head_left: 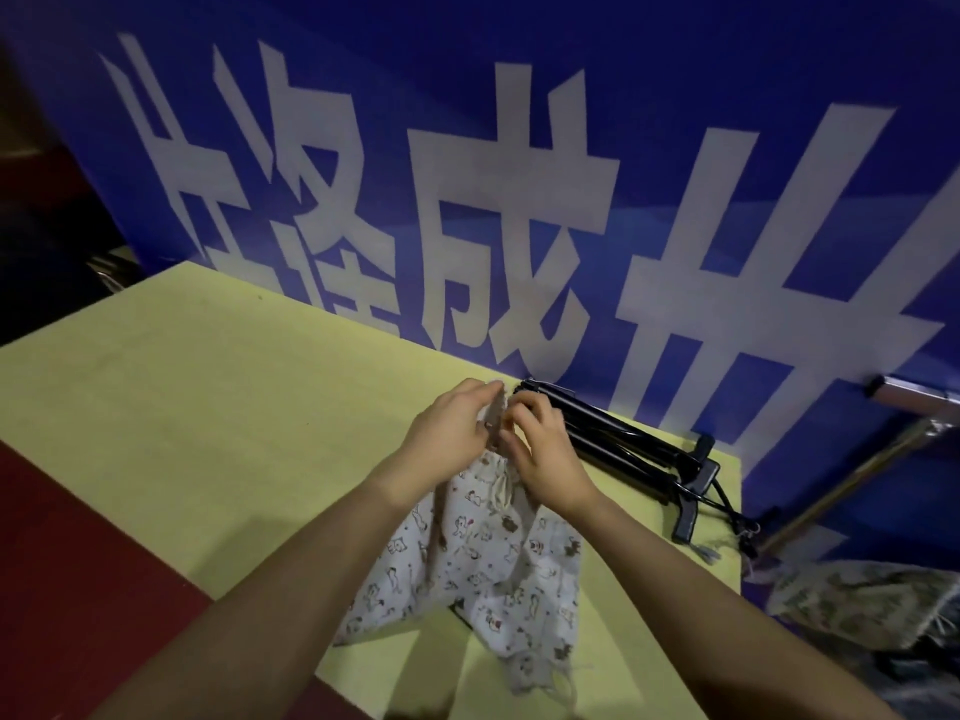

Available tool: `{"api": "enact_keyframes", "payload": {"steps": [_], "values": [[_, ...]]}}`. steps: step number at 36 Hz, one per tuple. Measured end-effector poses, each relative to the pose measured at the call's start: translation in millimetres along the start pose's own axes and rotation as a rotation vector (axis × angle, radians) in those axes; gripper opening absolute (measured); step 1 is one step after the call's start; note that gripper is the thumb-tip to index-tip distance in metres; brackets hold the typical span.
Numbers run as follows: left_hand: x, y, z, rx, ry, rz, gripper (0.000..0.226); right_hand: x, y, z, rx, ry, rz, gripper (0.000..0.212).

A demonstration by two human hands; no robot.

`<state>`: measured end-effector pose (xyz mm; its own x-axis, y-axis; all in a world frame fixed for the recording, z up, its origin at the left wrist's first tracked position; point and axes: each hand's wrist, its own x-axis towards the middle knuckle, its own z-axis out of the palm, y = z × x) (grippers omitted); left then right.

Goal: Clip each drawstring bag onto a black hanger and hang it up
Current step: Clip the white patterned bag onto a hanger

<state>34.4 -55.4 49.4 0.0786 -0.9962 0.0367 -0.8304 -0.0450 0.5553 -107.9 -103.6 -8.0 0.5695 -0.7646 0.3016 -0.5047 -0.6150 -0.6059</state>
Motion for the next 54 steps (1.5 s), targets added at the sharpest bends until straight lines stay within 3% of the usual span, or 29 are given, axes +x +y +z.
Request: {"api": "enact_keyframes", "payload": {"steps": [4,10,14,17,23,32,35,38,44,47,50,54], "values": [[1.1,-1.4,-6.3,-0.067,-0.002,0.040,0.058,8.5,-8.9,7.3,-0.045,-0.033,0.040,0.033],[2.5,-8.5,-16.3,-0.085,0.020,0.028,0.063,23.3,-21.0,10.3,-0.289,-0.050,0.139,0.023],[4.7,-8.8,-17.4,0.013,0.026,0.017,0.064,25.4,-21.6,9.4,-0.452,-0.030,0.132,0.031],[7.2,-5.9,-14.6,0.067,0.043,0.020,0.065,28.3,-16.4,10.2,-0.338,-0.008,0.220,0.028],[15.8,-1.0,-4.5,-0.043,0.078,0.072,0.061,32.5,-16.3,14.9,0.238,0.085,0.203,0.013],[14.4,-23.0,-4.4,-0.175,0.065,0.080,0.067,35.5,-20.1,28.5,0.284,0.125,0.235,0.011],[14.1,-28.6,-6.9,-0.070,0.087,0.042,0.065,37.7,-23.3,30.0,0.218,0.167,0.211,0.007],[16.0,-32.4,-8.7,0.127,0.066,0.007,0.064,40.5,-17.5,27.8,0.069,0.108,0.201,0.008],[20.7,-34.1,-0.6,0.466,-0.040,0.027,0.073,44.0,-1.0,11.8,-0.464,-0.080,0.137,0.041],[27.6,-34.4,4.2,0.548,-0.058,0.059,0.080,43.1,10.3,2.2,-0.552,-0.089,0.127,0.054],[37.3,-32.2,7.2,0.540,-0.101,0.079,0.081,43.7,23.7,-5.5,-0.377,-0.115,0.184,0.056],[48.3,-28.9,14.9,0.398,-0.191,0.062,0.075,39.1,33.8,-12.4,0.101,-0.036,0.305,0.026]]}}
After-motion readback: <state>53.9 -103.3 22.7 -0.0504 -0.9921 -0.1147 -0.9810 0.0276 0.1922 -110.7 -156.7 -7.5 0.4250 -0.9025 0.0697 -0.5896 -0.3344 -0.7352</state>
